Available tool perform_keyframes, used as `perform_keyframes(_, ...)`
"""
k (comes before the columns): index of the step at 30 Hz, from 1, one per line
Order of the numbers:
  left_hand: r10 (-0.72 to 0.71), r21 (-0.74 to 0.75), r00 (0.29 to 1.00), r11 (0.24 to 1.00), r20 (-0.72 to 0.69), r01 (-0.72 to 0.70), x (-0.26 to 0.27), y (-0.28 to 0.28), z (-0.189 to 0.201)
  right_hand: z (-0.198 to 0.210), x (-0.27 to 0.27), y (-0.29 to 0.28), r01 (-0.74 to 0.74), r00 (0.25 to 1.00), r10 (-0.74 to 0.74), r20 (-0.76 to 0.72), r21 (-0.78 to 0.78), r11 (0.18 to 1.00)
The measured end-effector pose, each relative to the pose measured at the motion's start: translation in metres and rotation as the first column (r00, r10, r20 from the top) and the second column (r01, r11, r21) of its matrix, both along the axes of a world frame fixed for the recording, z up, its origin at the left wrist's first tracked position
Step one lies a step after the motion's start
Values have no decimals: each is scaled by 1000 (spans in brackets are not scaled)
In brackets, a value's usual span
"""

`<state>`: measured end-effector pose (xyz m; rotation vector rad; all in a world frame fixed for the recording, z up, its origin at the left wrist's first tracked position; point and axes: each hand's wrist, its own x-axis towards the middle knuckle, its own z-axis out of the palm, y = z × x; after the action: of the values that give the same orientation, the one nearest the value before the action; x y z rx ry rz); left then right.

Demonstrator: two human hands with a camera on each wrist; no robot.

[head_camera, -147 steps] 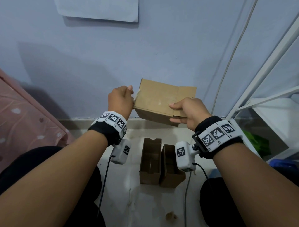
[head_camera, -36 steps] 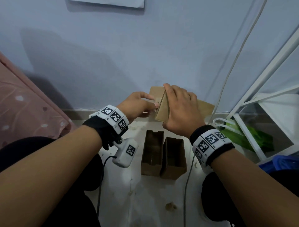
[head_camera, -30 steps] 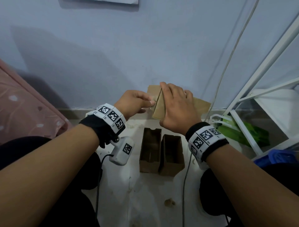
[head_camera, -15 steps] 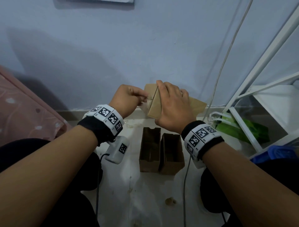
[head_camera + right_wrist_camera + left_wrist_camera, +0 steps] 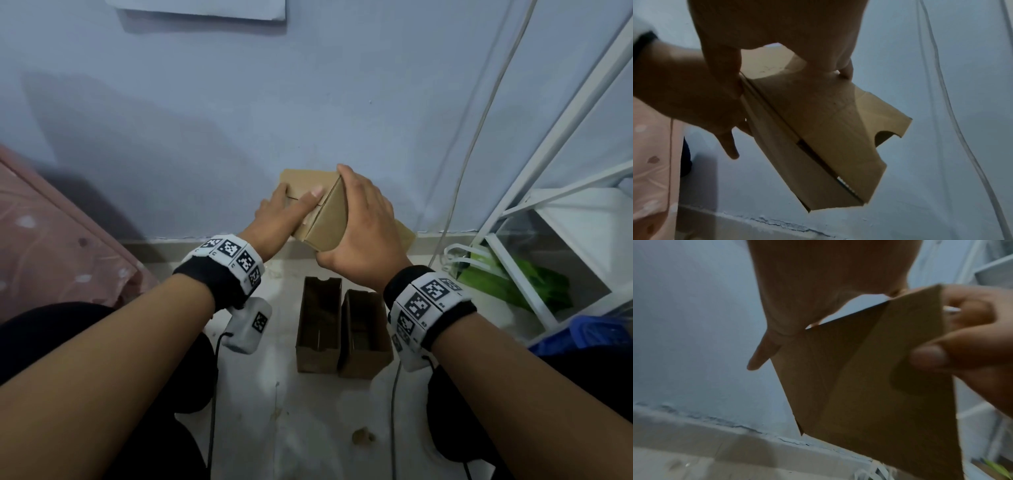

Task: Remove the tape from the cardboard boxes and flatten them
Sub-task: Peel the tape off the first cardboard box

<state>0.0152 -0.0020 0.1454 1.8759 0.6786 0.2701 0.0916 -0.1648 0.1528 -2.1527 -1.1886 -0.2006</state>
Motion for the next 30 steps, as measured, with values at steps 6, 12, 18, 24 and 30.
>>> perform_keyframes(6, -39, 63, 997, 997, -73, 44, -7, 1, 10, 2, -5, -3, -31, 994, 28, -110, -26, 999)
perform_keyframes(12, -12, 12, 997, 1000, -81, 13, -8, 14, 1, 8, -2, -8, -14, 977, 8, -212, -28, 999)
perform_keyframes(18, -186, -102, 967, 980, -174, 170, -14, 5, 18, 13, 3, -16, -65, 982, 48, -182, -84, 994)
perform_keyframes(24, -149, -82, 961, 988, -233, 134, -17, 9, 20, 10, 3, -22, -95, 983, 77, -169, -102, 990)
perform_keyframes(30, -115, -72, 977, 992, -182, 103, -20, 12, 20, 6, 8, -28, -83, 973, 64, -221, -81, 993)
